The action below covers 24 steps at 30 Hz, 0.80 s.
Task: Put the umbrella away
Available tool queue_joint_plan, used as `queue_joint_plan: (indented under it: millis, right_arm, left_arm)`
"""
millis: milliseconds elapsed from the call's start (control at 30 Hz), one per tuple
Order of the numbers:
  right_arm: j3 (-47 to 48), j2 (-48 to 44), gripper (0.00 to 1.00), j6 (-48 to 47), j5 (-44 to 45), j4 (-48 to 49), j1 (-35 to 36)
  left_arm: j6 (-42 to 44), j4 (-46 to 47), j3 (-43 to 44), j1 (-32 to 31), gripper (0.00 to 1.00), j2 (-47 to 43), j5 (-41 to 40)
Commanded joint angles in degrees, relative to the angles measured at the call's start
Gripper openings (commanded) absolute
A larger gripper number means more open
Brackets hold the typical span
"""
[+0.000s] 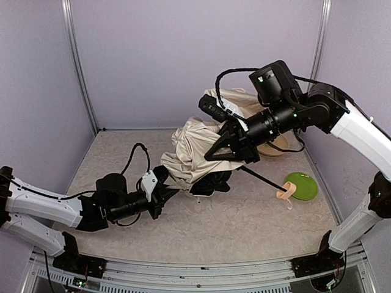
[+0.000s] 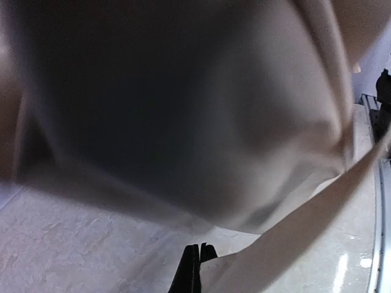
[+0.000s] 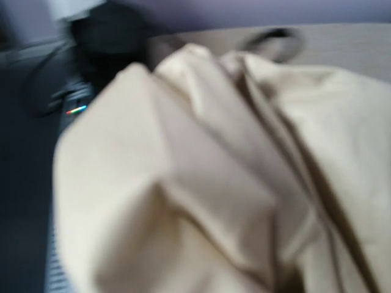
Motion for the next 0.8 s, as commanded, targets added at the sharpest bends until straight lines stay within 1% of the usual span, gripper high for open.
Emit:
queue_joint_plan:
  millis: [0,100,167,233,367,433,533,633,767]
  right_arm:
    - [-1.2,3.7,0.00,-2.3,-13.9,-2.4,4.6]
    - [-4.0,4.7,0.00,-3.5,-16.4,-2.9,7.1]
    - [-7.3,4.7,0.00,-3.6,-18.6,-2.2,7.4]
    - [-11.8,3.8,0.00,-3.4,-20.4,0.5,7.4]
    - [-19.5,3.6,0.00,-3.7,-22.1,6.5,7.2]
    - [-20.3,5.2,0.00,-3.9,-22.2,6.8,7.0]
    - [-20.9,8.0,0.00,-4.5,-23.9,6.1,7.0]
    - [-24.7,9.3,0.00,-3.9,-23.9,8.3,7.0]
    - [-30.0,10.9,0.01,-2.1,-22.2,15.1,6.8]
  left_arm:
    - [7.4,4.9,2.9,4.0,0.00,6.2,-0.1]
    - [10.0,6.7,5.6,6.9,0.00,10.1,3.7]
    - [11.7,10.6,5.9,8.7,0.00,11.8,6.6]
    - [13.7,14.8,5.9,9.6,0.00,13.7,9.2]
    - [18.2,18.4,6.6,9.6,0.00,16.6,11.4]
    - [20.5,20.7,6.6,9.6,0.00,18.5,11.2]
    - [23.1,25.9,7.4,10.5,0.00,22.0,8.8]
    - [23.5,25.6,10.0,12.1,0.00,23.2,9.9]
    - [21.9,24.4,10.7,12.8,0.00,23.4,12.4]
